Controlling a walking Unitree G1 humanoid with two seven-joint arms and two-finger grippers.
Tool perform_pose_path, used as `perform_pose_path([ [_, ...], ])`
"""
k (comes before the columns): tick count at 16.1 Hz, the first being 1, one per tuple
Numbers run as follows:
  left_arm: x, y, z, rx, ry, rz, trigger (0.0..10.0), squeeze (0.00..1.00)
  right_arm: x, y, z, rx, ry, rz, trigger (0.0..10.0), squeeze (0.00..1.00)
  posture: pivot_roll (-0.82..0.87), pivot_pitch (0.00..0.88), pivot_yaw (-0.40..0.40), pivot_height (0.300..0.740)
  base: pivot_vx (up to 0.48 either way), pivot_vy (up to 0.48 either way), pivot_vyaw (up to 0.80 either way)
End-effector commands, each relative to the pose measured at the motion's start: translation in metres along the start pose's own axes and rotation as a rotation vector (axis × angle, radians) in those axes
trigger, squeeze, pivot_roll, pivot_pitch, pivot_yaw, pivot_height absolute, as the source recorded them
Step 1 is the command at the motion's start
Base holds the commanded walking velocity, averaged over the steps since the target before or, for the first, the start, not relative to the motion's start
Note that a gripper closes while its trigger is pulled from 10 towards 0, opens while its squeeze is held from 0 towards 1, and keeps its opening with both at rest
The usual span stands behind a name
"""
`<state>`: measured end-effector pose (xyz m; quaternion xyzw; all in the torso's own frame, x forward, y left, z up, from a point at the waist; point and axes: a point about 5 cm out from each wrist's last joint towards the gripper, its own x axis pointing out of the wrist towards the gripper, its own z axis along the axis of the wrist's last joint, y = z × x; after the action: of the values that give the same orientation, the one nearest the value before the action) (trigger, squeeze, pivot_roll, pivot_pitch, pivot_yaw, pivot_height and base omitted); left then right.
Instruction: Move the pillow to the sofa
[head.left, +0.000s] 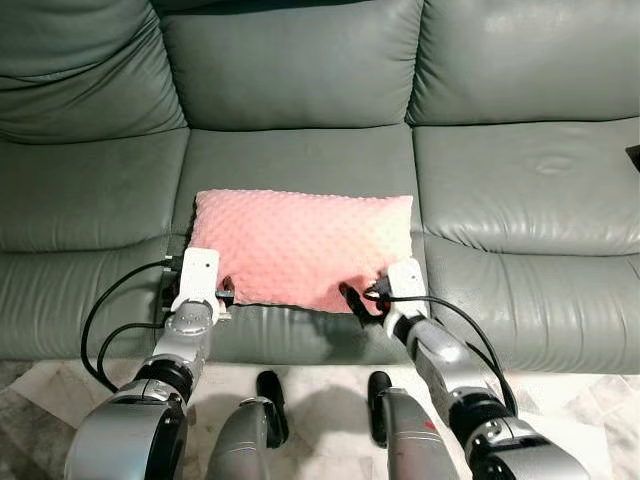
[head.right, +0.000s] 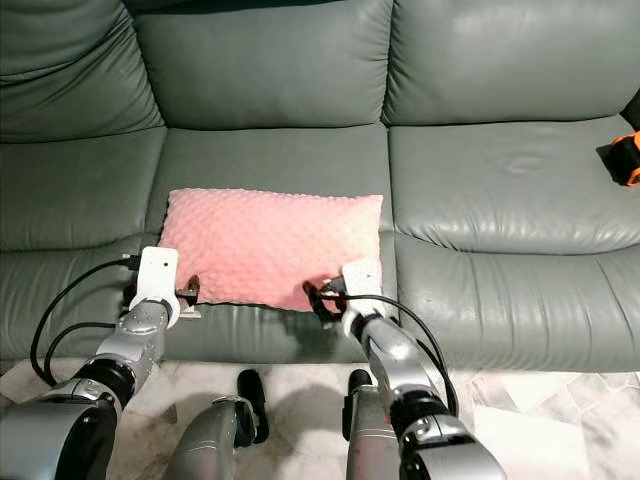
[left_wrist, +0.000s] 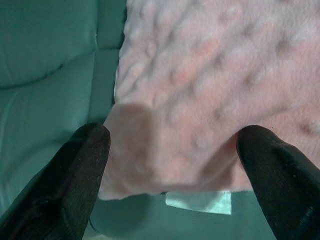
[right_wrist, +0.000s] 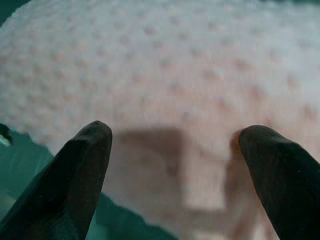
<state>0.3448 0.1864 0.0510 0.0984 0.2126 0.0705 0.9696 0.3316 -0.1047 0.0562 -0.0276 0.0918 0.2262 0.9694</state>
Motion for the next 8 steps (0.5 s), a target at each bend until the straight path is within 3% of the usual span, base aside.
perform_pose_path([
  [1, -0.005, 0.0, -0.023, 0.0, 0.065, -0.007, 10.0, 0.0, -0.005, 0.004, -0.015, -0.009, 0.053, -0.005, 10.0, 0.0, -0.14, 0.455, 0.086, 0.74, 0.0, 0.0, 0.0],
  [3, -0.006, -0.003, -0.024, -0.006, 0.058, -0.03, 10.0, 0.0, -0.004, 0.002, -0.011, 0.018, 0.031, -0.003, 10.0, 0.0, -0.14, 0.453, 0.083, 0.74, 0.0, 0.0, 0.0],
  [6, -0.007, -0.008, -0.025, -0.119, 0.04, -0.158, 10.0, 0.0, -0.008, 0.012, -0.013, 0.071, 0.013, 0.091, 10.0, 0.0, -0.14, 0.451, 0.083, 0.74, 0.0, 0.0, 0.0],
  [8, -0.01, -0.007, -0.031, -0.13, 0.042, -0.174, 10.0, 0.0, -0.019, 0.016, -0.037, 0.091, 0.124, 0.15, 10.0, 0.0, -0.14, 0.447, 0.084, 0.74, 0.0, 0.0, 0.0],
])
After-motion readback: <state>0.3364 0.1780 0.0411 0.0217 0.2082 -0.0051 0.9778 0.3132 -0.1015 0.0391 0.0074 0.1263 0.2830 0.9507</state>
